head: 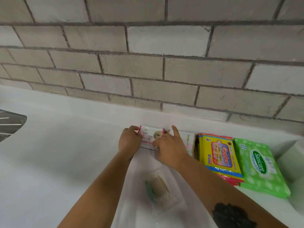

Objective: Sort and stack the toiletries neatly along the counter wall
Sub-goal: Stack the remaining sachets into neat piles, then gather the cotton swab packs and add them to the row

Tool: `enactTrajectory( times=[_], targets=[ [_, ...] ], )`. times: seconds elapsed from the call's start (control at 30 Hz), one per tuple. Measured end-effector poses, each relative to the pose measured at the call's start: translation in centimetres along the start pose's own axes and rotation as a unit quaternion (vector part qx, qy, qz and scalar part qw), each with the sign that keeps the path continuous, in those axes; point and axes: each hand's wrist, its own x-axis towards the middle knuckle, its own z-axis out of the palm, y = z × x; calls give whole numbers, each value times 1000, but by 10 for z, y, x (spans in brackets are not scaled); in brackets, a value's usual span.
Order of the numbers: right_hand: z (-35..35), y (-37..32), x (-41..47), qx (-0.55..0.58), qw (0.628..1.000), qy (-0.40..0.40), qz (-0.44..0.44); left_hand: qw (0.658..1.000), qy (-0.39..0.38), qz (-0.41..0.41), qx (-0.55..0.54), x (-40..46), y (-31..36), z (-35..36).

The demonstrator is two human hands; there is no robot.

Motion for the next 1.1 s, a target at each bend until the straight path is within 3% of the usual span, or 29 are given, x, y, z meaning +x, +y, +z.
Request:
enactTrajectory(
  times=[0.23,0.4,0.6,0.7,0.8,0.93,1.03,1.1],
  targets=[
    [-15,-2,-8,21,1000,-15,1,999,40,-1,17,-12,7,-6],
    [-42,-2,-29,97,995,16,31,998,63,25,-5,-42,20,-22],
    [-68,1,-74,151,983,81,66,996,-22,92,4,-98,20,-25],
    [-72,6,-99,188,976,68,86,990,-98,101,29,-124,15,-19],
    [-77,13,-120,234,968,2,94,969,-175,156,81,-140,14,-15],
    [-88,23,-149,287,937,-191,51,922,-269,209,182,-149,13,-15],
    [-90,21,-174,258,908,-327,30,917,-251,216,222,-158,9,-15],
    [-87,14,-190,204,909,-365,11,924,-223,212,227,-166,9,-15]
  ],
)
